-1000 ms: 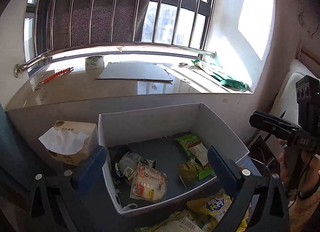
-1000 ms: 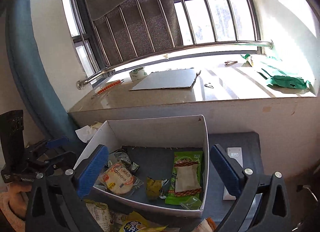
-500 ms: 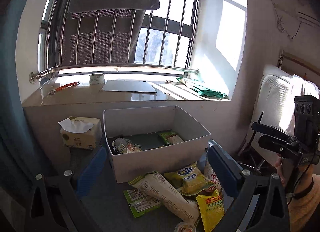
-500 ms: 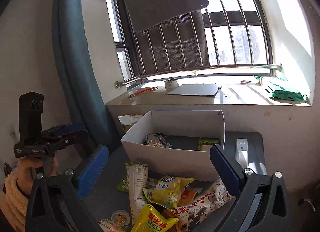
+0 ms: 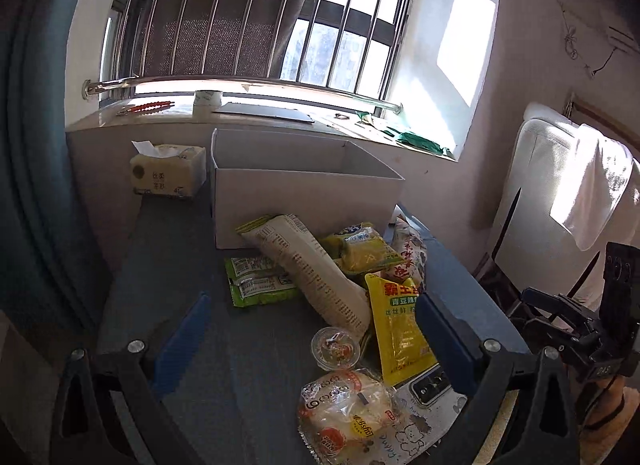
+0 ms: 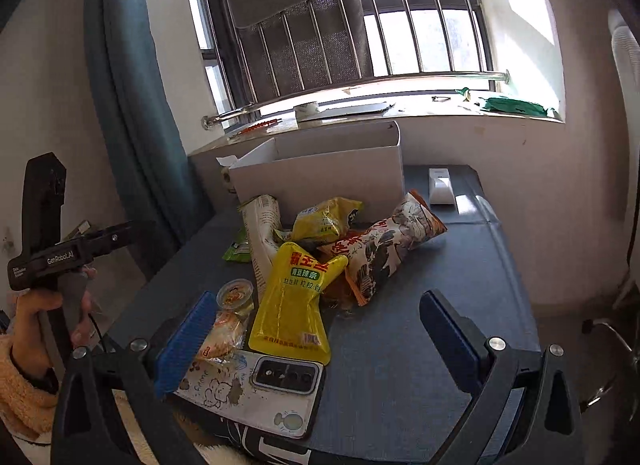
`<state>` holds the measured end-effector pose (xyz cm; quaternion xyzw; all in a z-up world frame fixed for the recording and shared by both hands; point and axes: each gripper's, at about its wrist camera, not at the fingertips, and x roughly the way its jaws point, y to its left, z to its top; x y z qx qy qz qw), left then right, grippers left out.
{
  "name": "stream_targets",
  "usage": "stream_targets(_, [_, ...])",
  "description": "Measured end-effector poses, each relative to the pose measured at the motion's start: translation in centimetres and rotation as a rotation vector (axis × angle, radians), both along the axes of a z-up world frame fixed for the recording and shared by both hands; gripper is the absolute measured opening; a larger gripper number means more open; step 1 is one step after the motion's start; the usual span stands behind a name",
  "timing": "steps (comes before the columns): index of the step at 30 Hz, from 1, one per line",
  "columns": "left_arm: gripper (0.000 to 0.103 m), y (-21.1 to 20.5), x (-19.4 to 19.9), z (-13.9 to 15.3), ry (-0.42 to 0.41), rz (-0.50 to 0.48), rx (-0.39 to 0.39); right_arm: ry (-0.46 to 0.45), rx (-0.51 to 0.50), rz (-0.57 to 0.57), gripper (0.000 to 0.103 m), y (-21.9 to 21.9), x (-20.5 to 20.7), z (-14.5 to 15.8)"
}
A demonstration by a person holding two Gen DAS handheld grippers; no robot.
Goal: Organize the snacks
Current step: 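Grasp the illustrated chip bag with the right tool while the left tool grasps the long white snack bag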
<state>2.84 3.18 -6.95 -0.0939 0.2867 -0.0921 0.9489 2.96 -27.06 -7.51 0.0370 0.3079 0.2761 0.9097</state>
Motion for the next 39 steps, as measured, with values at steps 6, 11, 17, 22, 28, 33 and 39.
stream_targets(6, [0.103,-0.3,0.2,-1.0,0.030,0.009,0.014,0.076,0.009,-0.039,0.103,-0.3,1.3,-1.9])
stream_targets(11, [0.103,-0.7,0.3,-1.0,0.029,-0.003,0.028,0.139,0.048,-0.069,0.103,-0.5,4.6,-2.4])
stream_targets(17, [0.103,-0.4,0.2,-0.9,0.024,-0.004,0.022,0.241,0.122,-0.085,0.103,-0.4,11.1,-3.8])
stream_targets(22, [0.103,0.3,0.2,-1.2,0.034,0.008,0.006,0.331,0.122,-0.128,0.103,0.4,16.6,-5.9])
stream_targets(28, [0.103,1.6,0.5,-2.0,0.063,0.035,-0.025,0.340,0.019,-0.158,0.103,2.0,19.7,-6.8])
stream_targets(33, [0.103,2.2,1.0,-2.8,0.084,0.043,-0.058,0.410,0.039,-0.108,0.053,2.5,20.8,-8.0])
stream_targets(39, [0.103,2.2,2.1,-3.5,0.129,0.032,-0.097,0.348,0.097,-0.131,0.042,0.7,19.5,-6.3])
